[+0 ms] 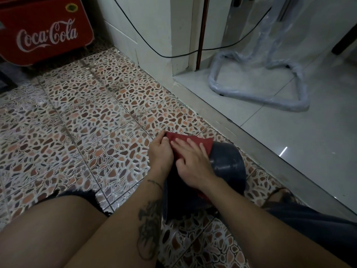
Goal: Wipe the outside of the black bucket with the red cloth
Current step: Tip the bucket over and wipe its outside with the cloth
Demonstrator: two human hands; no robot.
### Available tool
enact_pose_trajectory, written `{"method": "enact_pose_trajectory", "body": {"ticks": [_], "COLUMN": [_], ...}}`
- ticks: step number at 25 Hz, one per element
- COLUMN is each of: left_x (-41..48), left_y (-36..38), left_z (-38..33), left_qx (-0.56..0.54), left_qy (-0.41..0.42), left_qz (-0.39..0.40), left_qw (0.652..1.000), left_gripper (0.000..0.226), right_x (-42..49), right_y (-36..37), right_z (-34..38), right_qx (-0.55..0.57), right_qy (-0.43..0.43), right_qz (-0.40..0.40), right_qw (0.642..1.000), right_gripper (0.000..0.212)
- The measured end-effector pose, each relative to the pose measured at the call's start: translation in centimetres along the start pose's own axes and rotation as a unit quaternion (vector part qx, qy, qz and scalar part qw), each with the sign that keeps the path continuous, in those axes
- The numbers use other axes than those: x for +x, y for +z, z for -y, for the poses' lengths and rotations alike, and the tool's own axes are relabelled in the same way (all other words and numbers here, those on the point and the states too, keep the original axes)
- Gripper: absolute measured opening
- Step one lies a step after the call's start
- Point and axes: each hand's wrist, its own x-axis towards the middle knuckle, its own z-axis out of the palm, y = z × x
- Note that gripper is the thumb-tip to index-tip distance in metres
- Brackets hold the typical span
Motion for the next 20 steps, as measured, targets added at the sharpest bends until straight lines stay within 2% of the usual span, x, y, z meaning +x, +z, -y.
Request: {"method": "enact_pose_trajectory", "body": {"ticks": [2,4,7,10,13,16,18,20], "left_x": [0.5,0.9,0.1,-3.1,-6.6,-7.9,-7.4,-6.4], "left_y": [0.4,0.8,0.6,-0.5,-1.7,-2.2,-2.2,-2.1], "left_z": [-0.5,-1.2,-2.1,-0.8,1.3,1.8,1.3,0.2], "left_qx": [0.032,0.057,0.121,0.198,0.259,0.316,0.305,0.285], "left_qy": [0.0,0.011,0.063,0.168,0.208,0.239,0.231,0.204], "left_qz": [-0.016,-0.03,-0.035,0.011,0.051,0.055,0.053,0.049], "left_qw": [0.999,0.998,0.99,0.966,0.942,0.916,0.922,0.935], "left_gripper": [0.042,0.04,0.038,0.041,0.053,0.054,0.053,0.05], "right_x": [-2.6,-4.8,-6.3,-5.7,-4.0,-2.6,-2.0,-2.2], "right_y": [0.0,-0.1,-0.8,-1.8,-2.9,-3.7,-3.3,-2.0], "right_z": [-1.4,-3.4,-7.0,-9.7,-11.0,-10.1,-7.8,-4.6], "right_qx": [-0.005,-0.019,-0.019,-0.016,-0.034,-0.036,-0.031,-0.015], "right_qy": [-0.056,-0.07,0.004,0.108,0.175,0.212,0.189,0.103], "right_qz": [-0.01,-0.019,-0.052,-0.077,-0.069,-0.047,-0.046,-0.047], "right_qw": [0.998,0.997,0.998,0.991,0.982,0.975,0.981,0.993], "right_gripper": [0.071,0.07,0.065,0.059,0.056,0.058,0.059,0.061]}}
